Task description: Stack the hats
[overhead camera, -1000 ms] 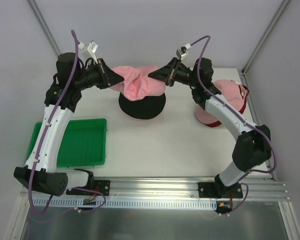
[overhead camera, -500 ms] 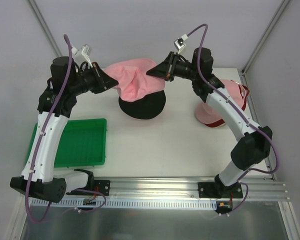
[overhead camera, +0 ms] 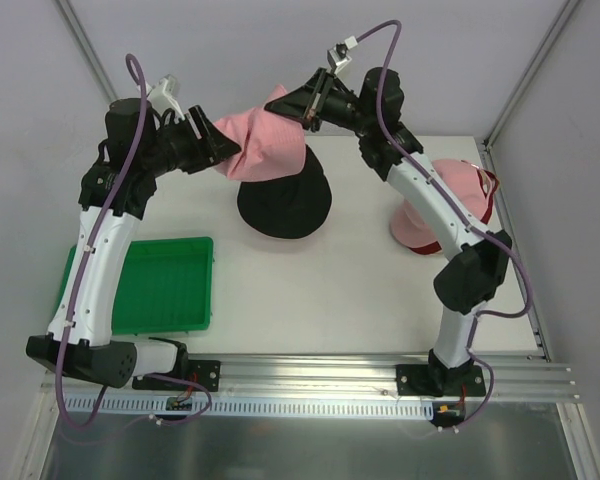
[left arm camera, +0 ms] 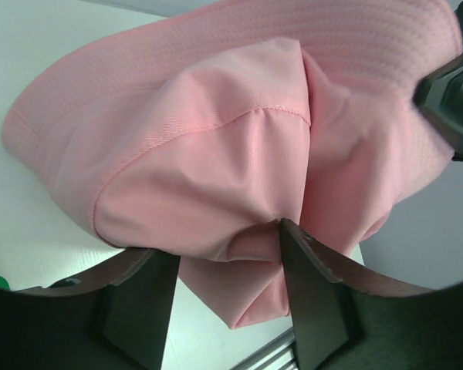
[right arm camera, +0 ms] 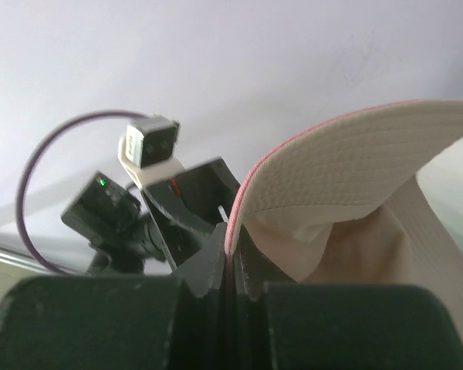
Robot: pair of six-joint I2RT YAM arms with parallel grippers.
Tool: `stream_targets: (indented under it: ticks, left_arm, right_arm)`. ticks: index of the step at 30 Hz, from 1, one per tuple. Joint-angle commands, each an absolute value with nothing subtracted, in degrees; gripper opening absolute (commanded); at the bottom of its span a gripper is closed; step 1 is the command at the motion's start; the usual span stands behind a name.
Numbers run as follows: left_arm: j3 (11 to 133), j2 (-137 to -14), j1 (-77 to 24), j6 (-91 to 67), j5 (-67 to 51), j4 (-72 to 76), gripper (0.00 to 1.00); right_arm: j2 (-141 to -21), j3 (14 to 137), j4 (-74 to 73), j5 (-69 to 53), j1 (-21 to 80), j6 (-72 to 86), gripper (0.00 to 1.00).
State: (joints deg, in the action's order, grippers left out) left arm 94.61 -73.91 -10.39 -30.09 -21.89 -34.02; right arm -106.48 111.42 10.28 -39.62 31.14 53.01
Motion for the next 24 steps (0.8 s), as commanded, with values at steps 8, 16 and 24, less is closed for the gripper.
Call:
stream_targets:
  ticks: [8,16,24]
  left_arm:
    - [95.54,-70.06,-9.93,-29.53,-13.54,-34.01,0.66]
    - [90.71,-65.04,-9.84,-28.83,-11.24,-34.01,0.71]
    - [85.17,-64.78,-10.11,-30.41,-14.32,-32.61,0.70]
  right_arm:
    - [-114.34,123.40,20.13,-23.93,31.38,67.59,0.00]
    - [-115.50,118.04,25.75,-16.71,29.80,76.20,0.00]
    - [-112.50,109.43,28.73,-12.91,28.30,76.02,0.00]
